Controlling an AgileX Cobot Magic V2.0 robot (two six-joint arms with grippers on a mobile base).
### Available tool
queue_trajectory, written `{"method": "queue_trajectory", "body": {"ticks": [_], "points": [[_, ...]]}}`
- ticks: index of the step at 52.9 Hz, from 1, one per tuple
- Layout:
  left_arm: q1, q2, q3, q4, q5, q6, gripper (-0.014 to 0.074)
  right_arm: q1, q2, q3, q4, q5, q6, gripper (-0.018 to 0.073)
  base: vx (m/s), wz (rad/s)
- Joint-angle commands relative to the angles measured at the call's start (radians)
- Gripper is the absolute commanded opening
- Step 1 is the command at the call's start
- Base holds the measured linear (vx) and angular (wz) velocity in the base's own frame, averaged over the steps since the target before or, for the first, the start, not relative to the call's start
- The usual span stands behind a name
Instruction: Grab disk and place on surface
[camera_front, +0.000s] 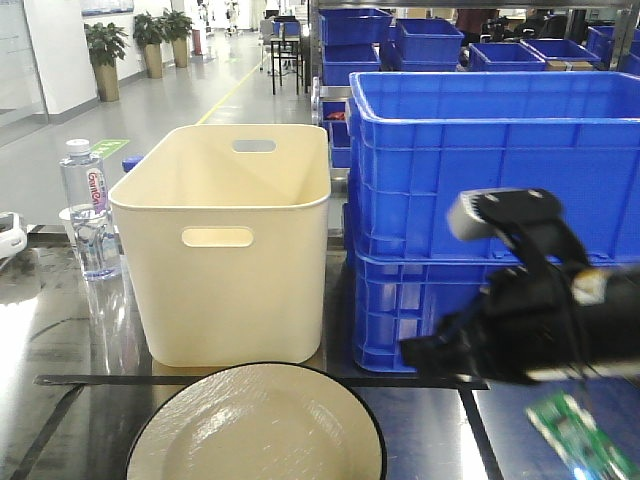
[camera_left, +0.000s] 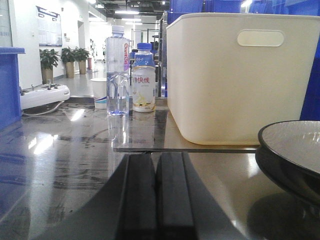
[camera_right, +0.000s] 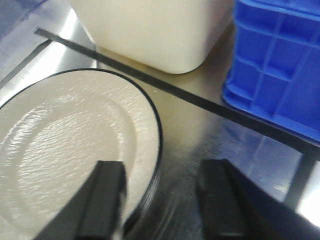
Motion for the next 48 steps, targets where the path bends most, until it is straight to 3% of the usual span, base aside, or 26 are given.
{"method": "queue_trajectory", "body": {"ticks": [1, 7, 12, 21, 28, 34, 42, 48], "points": [[-0.002, -0.014, -0.020, 0.002, -0.078, -0.009, -0.0009, -0.002, -0.185, 0.144, -0.052, -0.231, 0.001, 0.0176, 0.00, 0.00], [-0.002, -0.014, -0.020, 0.002, -0.078, -0.009, -0.0009, -0.003, -0.369, 0.383, -0.188, -0.448, 0.021, -0.0017, 0.00, 0.00], [-0.002, -0.014, -0.020, 0.002, -0.078, -0.009, -0.0009, -0.026, -0.535, 0.553, -0.305, -0.560, 0.143, -0.0013, 0.00, 0.00], [-0.002, -0.014, -0.020, 0.002, -0.078, -0.009, -0.0009, -0.191, -0.796, 0.783, -0.462, -0.560, 0.422, -0.0009, 0.00, 0.00], [-0.002, -0.014, -0.020, 0.002, -0.078, -0.009, -0.0009, -0.273, -0.989, 0.925, -0.547, -0.551, 0.426, -0.0008, 0.00, 0.00], [-0.002, -0.014, -0.020, 0.002, -0.078, -0.009, -0.0009, -0.320, -1.140, 1.036, -0.548, -0.535, 0.412, -0.0008, 0.00, 0.00], [-0.002, -0.013, -0.020, 0.002, -0.078, -0.009, -0.0009, -0.344, -1.268, 1.189, -0.539, -0.595, 0.417, -0.0008, 0.00, 0.00], [-0.002, -0.012, -0.020, 0.002, -0.079, -0.009, -0.0009, -0.333, -1.262, 1.182, -0.529, -0.527, 0.419, -0.0008, 0.00, 0.00]]}}
